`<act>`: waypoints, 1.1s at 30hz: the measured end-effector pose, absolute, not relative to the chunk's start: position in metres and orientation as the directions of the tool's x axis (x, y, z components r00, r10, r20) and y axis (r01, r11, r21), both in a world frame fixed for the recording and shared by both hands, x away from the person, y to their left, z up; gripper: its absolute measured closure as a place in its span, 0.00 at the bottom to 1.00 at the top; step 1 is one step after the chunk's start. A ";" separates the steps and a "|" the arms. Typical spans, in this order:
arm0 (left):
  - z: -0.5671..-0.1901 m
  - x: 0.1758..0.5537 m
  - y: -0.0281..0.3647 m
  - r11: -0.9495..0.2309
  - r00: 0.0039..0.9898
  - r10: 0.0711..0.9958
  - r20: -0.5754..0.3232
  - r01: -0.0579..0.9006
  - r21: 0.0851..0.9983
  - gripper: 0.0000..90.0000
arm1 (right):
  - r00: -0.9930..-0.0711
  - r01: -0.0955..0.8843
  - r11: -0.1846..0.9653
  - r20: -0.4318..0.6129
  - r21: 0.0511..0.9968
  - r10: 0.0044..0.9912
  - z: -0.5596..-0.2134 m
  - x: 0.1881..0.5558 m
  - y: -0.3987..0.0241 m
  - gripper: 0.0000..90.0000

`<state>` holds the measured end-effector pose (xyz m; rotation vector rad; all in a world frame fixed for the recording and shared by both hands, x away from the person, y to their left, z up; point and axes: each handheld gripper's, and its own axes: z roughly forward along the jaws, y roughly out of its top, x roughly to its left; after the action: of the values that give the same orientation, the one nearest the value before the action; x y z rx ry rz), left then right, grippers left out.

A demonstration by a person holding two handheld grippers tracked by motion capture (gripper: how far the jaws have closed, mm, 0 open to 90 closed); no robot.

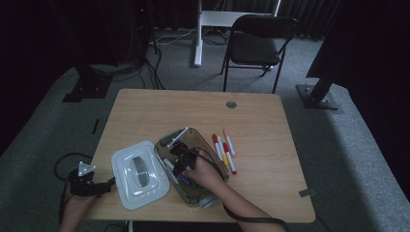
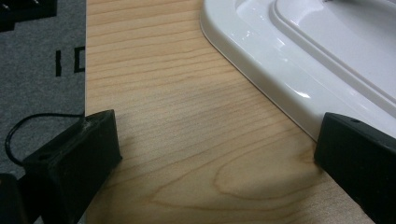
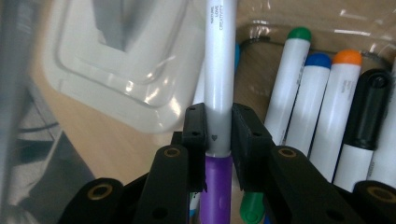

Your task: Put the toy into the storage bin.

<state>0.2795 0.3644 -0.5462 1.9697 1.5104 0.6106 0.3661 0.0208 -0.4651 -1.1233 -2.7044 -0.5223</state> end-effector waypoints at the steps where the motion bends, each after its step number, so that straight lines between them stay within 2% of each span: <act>1: -0.546 0.279 0.364 -0.193 0.255 0.967 0.010 0.703 0.685 0.01 | -0.704 0.710 0.661 0.273 0.245 0.656 -0.466 0.367 0.023 0.85; 8: -0.546 0.279 0.364 -0.193 0.255 0.967 0.010 0.703 0.685 0.01 | -0.713 0.698 0.690 0.259 0.188 0.651 -0.474 0.365 0.029 0.84; 12: -0.546 0.279 0.364 -0.193 0.255 0.967 0.011 0.703 0.685 0.01 | -0.715 0.697 0.694 0.257 0.180 0.650 -0.475 0.365 0.030 0.79; 17: -0.546 0.279 0.364 -0.193 0.255 0.967 0.011 0.703 0.685 0.01 | -0.721 0.690 0.702 0.250 0.176 0.646 -0.476 0.365 0.029 0.78; 23: -0.546 0.279 0.364 -0.193 0.255 0.967 0.011 0.703 0.685 0.01 | -0.719 0.694 0.683 0.254 0.227 0.647 -0.463 0.368 0.013 0.77; 29: -0.546 0.280 0.364 -0.194 0.256 0.967 0.012 0.702 0.685 0.01 | -0.720 0.693 0.657 0.266 0.297 0.641 -0.442 0.365 -0.009 0.71; 33: -0.546 0.280 0.364 -0.195 0.256 0.966 0.012 0.703 0.684 0.01 | -0.721 0.691 0.618 0.284 0.375 0.632 -0.421 0.365 -0.029 0.66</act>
<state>0.2795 0.3645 -0.5462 1.9713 1.5090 0.6112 0.3650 -0.0292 -0.4210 -1.1140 -2.7128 -0.7087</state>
